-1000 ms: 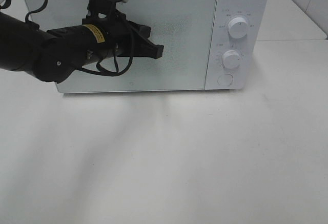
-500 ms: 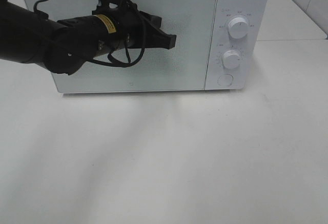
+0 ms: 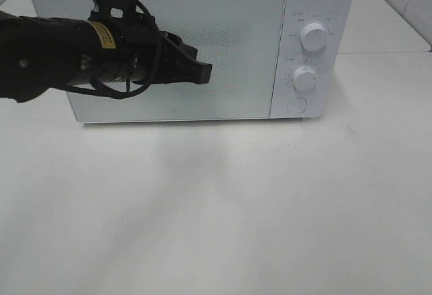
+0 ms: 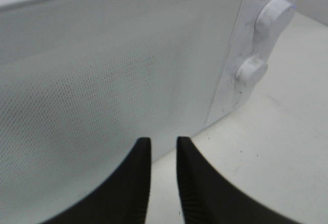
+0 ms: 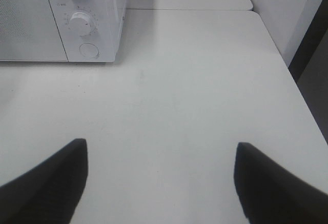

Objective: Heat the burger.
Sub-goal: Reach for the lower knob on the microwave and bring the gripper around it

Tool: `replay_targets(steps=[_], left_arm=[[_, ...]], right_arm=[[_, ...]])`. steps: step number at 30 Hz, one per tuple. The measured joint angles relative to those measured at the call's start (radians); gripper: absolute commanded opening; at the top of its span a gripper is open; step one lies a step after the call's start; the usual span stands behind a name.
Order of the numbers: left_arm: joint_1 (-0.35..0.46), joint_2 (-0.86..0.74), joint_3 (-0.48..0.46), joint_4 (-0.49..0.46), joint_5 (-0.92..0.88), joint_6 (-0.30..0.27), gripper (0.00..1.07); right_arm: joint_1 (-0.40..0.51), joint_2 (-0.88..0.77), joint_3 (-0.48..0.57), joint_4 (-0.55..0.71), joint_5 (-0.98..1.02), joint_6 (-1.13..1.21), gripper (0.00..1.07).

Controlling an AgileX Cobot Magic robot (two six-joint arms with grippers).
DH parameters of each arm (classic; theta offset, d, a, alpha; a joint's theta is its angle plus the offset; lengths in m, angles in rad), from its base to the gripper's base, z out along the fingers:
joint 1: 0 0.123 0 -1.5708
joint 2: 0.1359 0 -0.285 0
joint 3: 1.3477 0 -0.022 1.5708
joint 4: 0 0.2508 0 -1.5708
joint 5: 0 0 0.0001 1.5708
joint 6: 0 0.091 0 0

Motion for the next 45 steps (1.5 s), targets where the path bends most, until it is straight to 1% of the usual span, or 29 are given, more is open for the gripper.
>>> replay_targets(steps=[1, 2, 3, 4, 5, 6, 8, 9, 12, 14, 15, 20, 24, 25, 27, 28, 29, 30, 31, 32, 33, 34, 35, 36, 37, 38, 39, 41, 45], left_arm=[[0.000, 0.000, 0.000, 0.000, 0.000, 0.000, 0.54], [0.000, -0.022, 0.000, -0.001, 0.073, -0.003, 0.84], [0.000, -0.044, 0.000, -0.002, 0.136, -0.004, 0.98], [0.000, -0.044, 0.000, -0.002, 0.136, -0.004, 0.98], [0.000, -0.053, 0.000, -0.003, 0.175, -0.005, 1.01], [0.000, -0.074, 0.000, -0.003, 0.255, -0.008, 1.00], [0.000, -0.083, 0.000, -0.003, 0.288, -0.008, 1.00], [0.000, -0.104, 0.000, -0.003, 0.361, -0.008, 1.00], [0.000, -0.115, 0.000, -0.003, 0.401, -0.008, 1.00], [0.000, -0.160, 0.000, -0.003, 0.559, -0.008, 0.99], [0.000, -0.160, 0.000, -0.003, 0.559, -0.008, 0.99], [0.000, -0.247, 0.000, -0.003, 0.818, -0.008, 0.99], [0.016, -0.286, 0.000, -0.003, 0.908, -0.008, 0.98], [0.052, -0.307, 0.000, -0.003, 0.957, -0.008, 0.98], [0.078, -0.318, 0.000, -0.003, 0.984, -0.008, 0.98], [0.134, -0.336, 0.000, -0.003, 1.030, -0.008, 0.98], [0.134, -0.336, 0.000, -0.003, 1.030, -0.008, 0.98], [0.162, -0.347, 0.000, -0.002, 1.054, -0.008, 0.98], [0.242, -0.365, 0.000, -0.002, 1.106, -0.008, 0.98], [0.242, -0.365, 0.000, -0.002, 1.106, -0.008, 0.98], [0.330, -0.377, 0.000, -0.001, 1.159, -0.008, 0.98], [0.330, -0.377, 0.000, -0.001, 1.159, -0.008, 0.98], [0.366, -0.380, 0.000, -0.001, 1.184, -0.007, 0.98], [0.451, -0.391, 0.000, 0.004, 1.248, 0.001, 0.98], [0.451, -0.391, 0.000, 0.004, 1.248, 0.001, 0.98], [0.520, -0.405, 0.000, 0.007, 1.310, 0.020, 0.98], [0.520, -0.405, 0.000, 0.007, 1.310, 0.020, 0.98], [0.610, -0.441, 0.000, 0.007, 1.382, 0.032, 0.98], [0.662, -0.495, 0.000, 0.007, 1.418, 0.034, 0.98]], right_arm=[[0.000, 0.000, 0.000, 0.000, 0.000, 0.000, 0.75], [0.000, 0.000, 0.000, 0.000, 0.000, 0.000, 0.75], [0.000, 0.000, 0.000, 0.000, 0.000, 0.000, 0.75], [0.000, 0.000, 0.000, 0.000, 0.000, 0.000, 0.75], [0.000, 0.000, 0.000, 0.000, 0.000, 0.000, 0.75], [0.000, 0.000, 0.000, 0.000, 0.000, 0.000, 0.75], [0.000, 0.000, 0.000, 0.000, 0.000, 0.000, 0.75], [0.000, 0.000, 0.000, 0.000, 0.000, 0.000, 0.75], [0.000, 0.000, 0.000, 0.000, 0.000, 0.000, 0.75], [0.000, 0.000, 0.000, 0.000, 0.000, 0.000, 0.75], [0.000, 0.000, 0.000, 0.000, 0.000, 0.000, 0.75], [0.000, 0.000, 0.000, 0.000, 0.000, 0.000, 0.75], [0.000, 0.000, 0.000, 0.000, 0.000, 0.000, 0.75], [0.000, 0.000, 0.000, 0.000, 0.000, 0.000, 0.75], [0.000, 0.000, 0.000, 0.000, 0.000, 0.000, 0.75], [0.000, 0.000, 0.000, 0.000, 0.000, 0.000, 0.75], [0.000, 0.000, 0.000, 0.000, 0.000, 0.000, 0.75], [0.000, 0.000, 0.000, 0.000, 0.000, 0.000, 0.75], [0.000, 0.000, 0.000, 0.000, 0.000, 0.000, 0.75], [0.000, 0.000, 0.000, 0.000, 0.000, 0.000, 0.75], [0.000, 0.000, 0.000, 0.000, 0.000, 0.000, 0.75], [0.000, 0.000, 0.000, 0.000, 0.000, 0.000, 0.75], [0.000, 0.000, 0.000, 0.000, 0.000, 0.000, 0.75], [0.000, 0.000, 0.000, 0.000, 0.000, 0.000, 0.75], [0.000, 0.000, 0.000, 0.000, 0.000, 0.000, 0.75], [0.000, 0.000, 0.000, 0.000, 0.000, 0.000, 0.75], [0.000, 0.000, 0.000, 0.000, 0.000, 0.000, 0.75], [0.000, 0.000, 0.000, 0.000, 0.000, 0.000, 0.75], [0.000, 0.000, 0.000, 0.000, 0.000, 0.000, 0.75]])
